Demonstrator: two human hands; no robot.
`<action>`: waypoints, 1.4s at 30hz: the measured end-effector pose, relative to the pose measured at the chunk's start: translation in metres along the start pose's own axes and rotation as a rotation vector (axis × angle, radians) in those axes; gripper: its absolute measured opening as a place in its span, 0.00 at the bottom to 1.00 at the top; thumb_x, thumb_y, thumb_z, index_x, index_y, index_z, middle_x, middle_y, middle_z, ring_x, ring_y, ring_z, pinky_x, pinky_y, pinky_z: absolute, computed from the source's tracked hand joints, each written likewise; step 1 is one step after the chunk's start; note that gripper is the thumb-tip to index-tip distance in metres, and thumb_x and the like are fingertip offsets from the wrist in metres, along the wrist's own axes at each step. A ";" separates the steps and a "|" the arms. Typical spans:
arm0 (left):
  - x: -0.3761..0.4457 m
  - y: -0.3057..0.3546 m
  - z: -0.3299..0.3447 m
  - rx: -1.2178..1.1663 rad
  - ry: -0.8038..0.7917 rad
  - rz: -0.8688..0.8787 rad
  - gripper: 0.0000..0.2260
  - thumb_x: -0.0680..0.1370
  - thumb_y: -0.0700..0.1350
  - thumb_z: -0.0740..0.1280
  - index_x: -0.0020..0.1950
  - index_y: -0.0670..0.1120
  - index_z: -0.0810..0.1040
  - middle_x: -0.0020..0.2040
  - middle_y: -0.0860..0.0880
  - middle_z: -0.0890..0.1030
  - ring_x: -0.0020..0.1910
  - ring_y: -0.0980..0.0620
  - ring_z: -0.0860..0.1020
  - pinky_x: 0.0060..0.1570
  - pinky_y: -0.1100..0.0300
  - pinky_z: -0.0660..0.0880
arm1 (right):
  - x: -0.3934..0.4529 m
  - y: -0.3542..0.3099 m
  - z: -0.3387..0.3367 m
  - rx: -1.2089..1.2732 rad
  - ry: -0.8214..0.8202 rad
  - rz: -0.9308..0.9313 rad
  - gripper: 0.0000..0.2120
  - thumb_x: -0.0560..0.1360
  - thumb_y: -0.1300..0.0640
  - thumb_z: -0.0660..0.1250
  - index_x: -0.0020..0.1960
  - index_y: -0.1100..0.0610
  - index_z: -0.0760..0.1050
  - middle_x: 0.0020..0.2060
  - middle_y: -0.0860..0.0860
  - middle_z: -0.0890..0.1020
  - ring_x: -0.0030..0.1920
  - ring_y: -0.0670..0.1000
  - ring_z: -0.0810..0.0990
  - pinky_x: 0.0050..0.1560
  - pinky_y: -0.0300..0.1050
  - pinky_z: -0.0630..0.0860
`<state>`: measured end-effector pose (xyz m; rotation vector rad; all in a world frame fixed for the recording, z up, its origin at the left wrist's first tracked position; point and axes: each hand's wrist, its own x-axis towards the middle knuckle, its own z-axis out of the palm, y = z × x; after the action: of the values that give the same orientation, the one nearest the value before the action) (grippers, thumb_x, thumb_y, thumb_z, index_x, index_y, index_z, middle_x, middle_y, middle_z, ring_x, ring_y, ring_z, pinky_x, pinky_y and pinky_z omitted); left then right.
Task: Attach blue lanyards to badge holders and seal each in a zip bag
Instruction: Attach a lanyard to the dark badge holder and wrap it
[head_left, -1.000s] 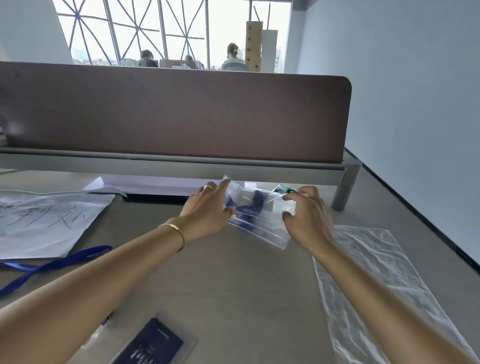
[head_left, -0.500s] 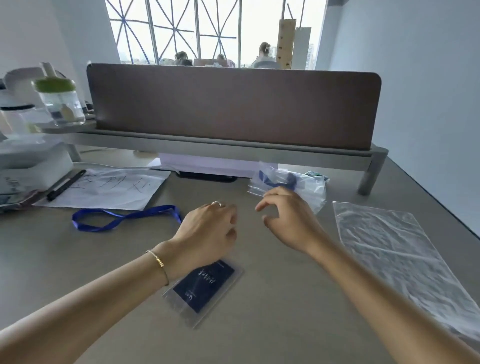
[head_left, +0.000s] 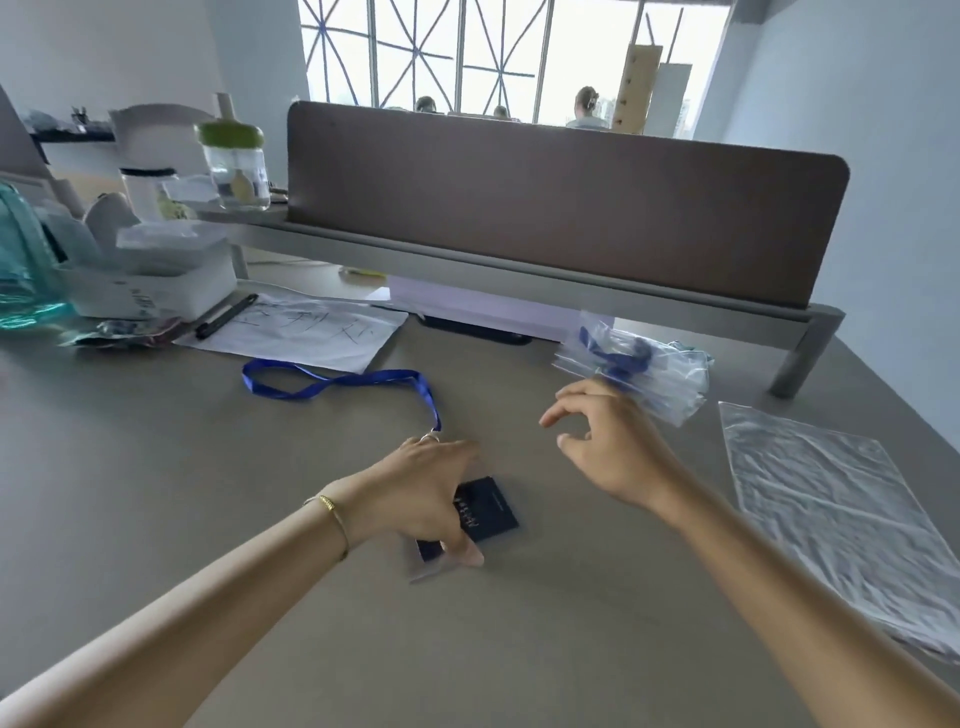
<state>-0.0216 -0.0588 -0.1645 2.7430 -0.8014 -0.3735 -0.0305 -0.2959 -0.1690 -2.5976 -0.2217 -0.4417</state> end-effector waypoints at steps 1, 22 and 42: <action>-0.002 -0.004 0.000 -0.028 -0.016 0.004 0.35 0.61 0.59 0.80 0.63 0.55 0.70 0.54 0.54 0.71 0.56 0.51 0.68 0.51 0.58 0.70 | 0.001 -0.001 0.002 0.002 -0.006 0.000 0.11 0.72 0.61 0.70 0.49 0.47 0.84 0.56 0.42 0.76 0.58 0.45 0.76 0.58 0.48 0.77; -0.048 -0.103 -0.019 -0.835 0.363 -0.364 0.04 0.76 0.45 0.73 0.50 0.47 0.82 0.38 0.51 0.86 0.30 0.54 0.77 0.28 0.63 0.67 | 0.054 -0.066 0.084 -0.072 -0.205 -0.320 0.02 0.71 0.55 0.73 0.40 0.50 0.82 0.48 0.45 0.82 0.54 0.49 0.76 0.57 0.49 0.72; 0.047 -0.030 -0.001 -0.303 0.758 0.073 0.13 0.72 0.39 0.69 0.48 0.56 0.85 0.38 0.57 0.79 0.40 0.56 0.75 0.38 0.64 0.70 | 0.062 -0.041 0.029 0.887 -0.022 0.184 0.04 0.77 0.66 0.70 0.44 0.66 0.81 0.30 0.53 0.83 0.31 0.47 0.79 0.38 0.38 0.77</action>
<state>0.0312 -0.0603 -0.1811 2.2749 -0.5652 0.4986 0.0251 -0.2420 -0.1532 -1.7302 -0.1381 -0.1791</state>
